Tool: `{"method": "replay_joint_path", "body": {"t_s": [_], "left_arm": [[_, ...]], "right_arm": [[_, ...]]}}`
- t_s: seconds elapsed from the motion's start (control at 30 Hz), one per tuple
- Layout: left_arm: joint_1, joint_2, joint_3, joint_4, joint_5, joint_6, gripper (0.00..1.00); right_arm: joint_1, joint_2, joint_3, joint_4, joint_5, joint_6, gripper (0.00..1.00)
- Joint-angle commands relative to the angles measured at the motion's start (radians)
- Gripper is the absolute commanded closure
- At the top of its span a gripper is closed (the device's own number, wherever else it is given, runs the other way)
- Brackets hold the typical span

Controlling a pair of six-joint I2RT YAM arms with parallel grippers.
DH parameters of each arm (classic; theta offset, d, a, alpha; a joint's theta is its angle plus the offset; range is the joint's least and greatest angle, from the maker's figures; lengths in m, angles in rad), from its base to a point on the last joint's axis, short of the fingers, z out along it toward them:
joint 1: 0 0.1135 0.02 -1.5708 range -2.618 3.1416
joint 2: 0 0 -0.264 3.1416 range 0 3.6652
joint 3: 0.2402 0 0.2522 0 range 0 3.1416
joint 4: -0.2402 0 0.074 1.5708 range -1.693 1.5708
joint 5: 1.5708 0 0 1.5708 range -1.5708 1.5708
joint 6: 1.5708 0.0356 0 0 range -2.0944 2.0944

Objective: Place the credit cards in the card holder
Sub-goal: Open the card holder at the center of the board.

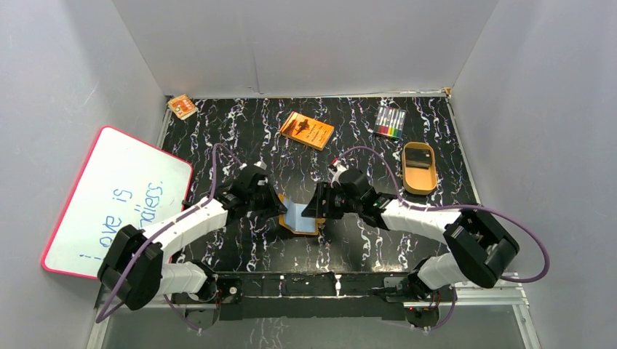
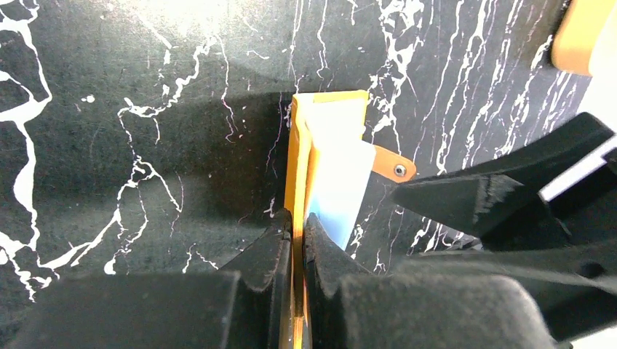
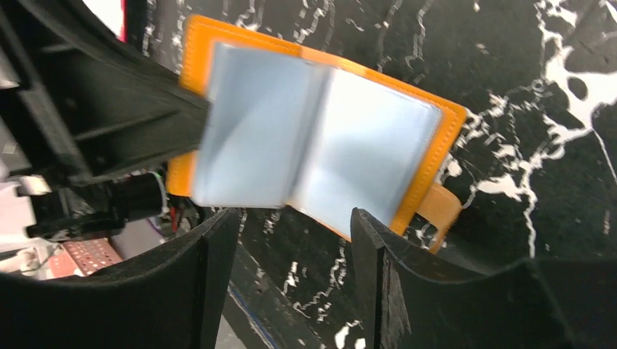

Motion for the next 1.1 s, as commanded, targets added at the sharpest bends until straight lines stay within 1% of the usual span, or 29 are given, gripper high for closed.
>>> {"method": "replay_joint_path", "body": {"t_s": [0.0,0.13,0.23,0.37,0.47,0.63,0.83,1.07], "left_arm": [[-0.007,0.026,0.09,-0.147,-0.065,0.012,1.0],[-0.014,0.054,0.14,-0.222,-0.115,0.019,1.0],[-0.018,0.068,0.173,-0.253,-0.119,0.017,1.0],[-0.022,0.073,0.196,-0.272,-0.153,0.011,1.0],[-0.026,0.07,0.212,-0.287,-0.152,0.006,1.0],[-0.026,0.048,0.205,-0.286,-0.141,-0.009,1.0],[-0.026,0.039,0.18,-0.276,-0.133,-0.014,1.0],[-0.026,0.008,0.104,-0.212,-0.083,-0.026,1.0]], "right_arm": [[0.025,-0.042,0.11,0.002,0.025,0.022,0.3],[0.064,0.019,0.197,-0.05,0.045,0.004,0.27],[0.093,0.074,0.237,-0.063,0.054,0.003,0.18],[0.117,0.121,0.279,-0.08,0.071,0.001,0.16],[0.137,0.175,0.337,-0.128,0.089,-0.021,0.16],[0.141,0.213,0.353,-0.165,0.11,-0.032,0.21],[0.144,0.212,0.323,-0.191,0.147,-0.04,0.26],[0.139,0.191,0.266,-0.274,0.241,-0.04,0.39]]}}
